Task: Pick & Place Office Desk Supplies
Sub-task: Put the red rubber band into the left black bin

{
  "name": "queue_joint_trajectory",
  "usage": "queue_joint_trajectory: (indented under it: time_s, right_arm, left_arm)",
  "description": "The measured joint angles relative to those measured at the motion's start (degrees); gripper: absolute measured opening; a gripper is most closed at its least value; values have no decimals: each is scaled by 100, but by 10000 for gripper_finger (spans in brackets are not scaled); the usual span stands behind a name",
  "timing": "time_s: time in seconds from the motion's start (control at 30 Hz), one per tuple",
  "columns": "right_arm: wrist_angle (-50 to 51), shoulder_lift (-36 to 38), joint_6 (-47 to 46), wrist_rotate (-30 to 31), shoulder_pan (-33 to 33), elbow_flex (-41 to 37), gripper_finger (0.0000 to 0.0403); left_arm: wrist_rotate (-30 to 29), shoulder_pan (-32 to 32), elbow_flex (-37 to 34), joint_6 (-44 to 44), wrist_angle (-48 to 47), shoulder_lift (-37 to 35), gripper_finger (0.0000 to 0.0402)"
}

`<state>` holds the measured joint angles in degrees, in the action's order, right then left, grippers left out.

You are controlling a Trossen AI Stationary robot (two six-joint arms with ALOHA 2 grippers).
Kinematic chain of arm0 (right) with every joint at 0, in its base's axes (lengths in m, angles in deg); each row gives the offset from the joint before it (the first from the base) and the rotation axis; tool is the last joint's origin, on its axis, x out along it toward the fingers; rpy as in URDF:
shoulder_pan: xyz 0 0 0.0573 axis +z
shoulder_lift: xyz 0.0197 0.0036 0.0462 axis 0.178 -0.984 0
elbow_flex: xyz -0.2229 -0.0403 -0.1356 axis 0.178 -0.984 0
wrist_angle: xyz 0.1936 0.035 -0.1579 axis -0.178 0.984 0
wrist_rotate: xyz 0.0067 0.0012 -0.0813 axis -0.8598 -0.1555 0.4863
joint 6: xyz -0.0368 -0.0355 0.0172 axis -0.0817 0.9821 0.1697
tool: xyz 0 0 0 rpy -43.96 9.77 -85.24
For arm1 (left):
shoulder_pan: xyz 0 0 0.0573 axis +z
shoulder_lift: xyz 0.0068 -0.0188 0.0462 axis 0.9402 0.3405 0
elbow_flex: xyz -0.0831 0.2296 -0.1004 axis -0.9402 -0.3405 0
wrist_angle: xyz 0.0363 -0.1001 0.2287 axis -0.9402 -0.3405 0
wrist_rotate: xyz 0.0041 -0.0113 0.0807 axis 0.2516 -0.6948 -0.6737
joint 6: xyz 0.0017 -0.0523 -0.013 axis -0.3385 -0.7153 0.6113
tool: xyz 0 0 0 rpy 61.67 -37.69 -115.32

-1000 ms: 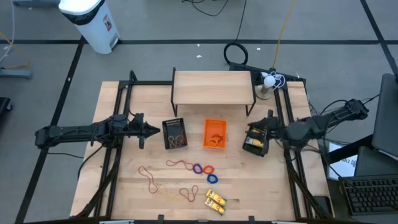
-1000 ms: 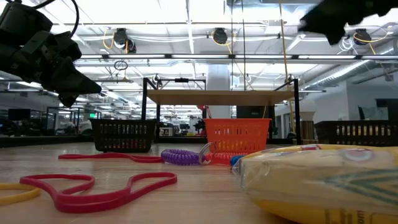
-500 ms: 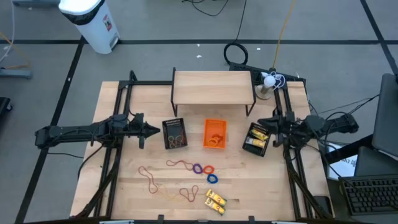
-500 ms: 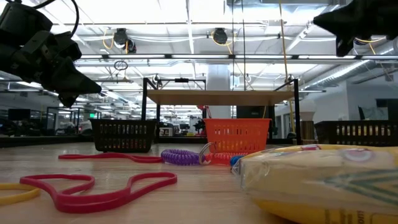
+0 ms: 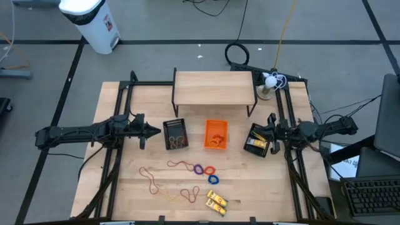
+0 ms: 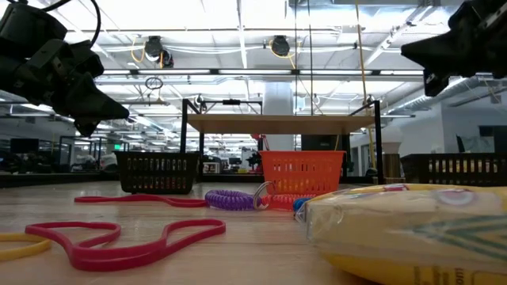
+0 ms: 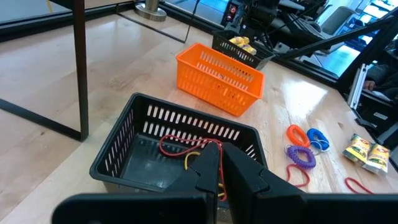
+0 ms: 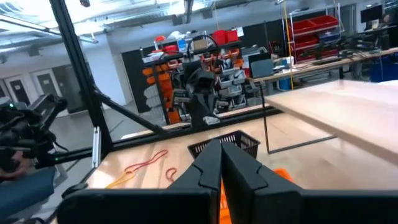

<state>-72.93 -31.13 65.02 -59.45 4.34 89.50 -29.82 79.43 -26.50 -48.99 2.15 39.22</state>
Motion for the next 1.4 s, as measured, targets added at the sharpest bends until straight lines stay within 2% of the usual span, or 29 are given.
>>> queue_joint_trajectory:
  time_s: [0.23,0.43,0.77,1.0,1.2,1.23,1.33,1.4]
  right_arm:
    - [-499,3,-265,0,0,-493,0]
    - [-244,-49,-437,0,0,-500,0]
    - [-264,-50,95,1,1,-511,0]
    - [-184,-61,125,2,2,-518,0]
    - [-480,-247,547,24,2,-520,0]
    - [-548,-264,655,24,2,-520,0]
    - [-560,-323,683,22,2,-520,0]
    - [-481,-387,638,20,2,-520,0]
  left_arm:
    - [0,0,0,24,-1,0,19]
    - [-225,0,0,79,-4,-2,19]
    - [-761,1,0,-345,25,0,19]
    - [-655,0,0,106,102,0,19]
    - [-621,-161,0,120,-133,0,14]
    - [-746,-281,0,142,-124,1,8]
    - [-1739,-685,29,-30,-90,113,4]
    - [-2044,-952,169,-65,-149,210,2]
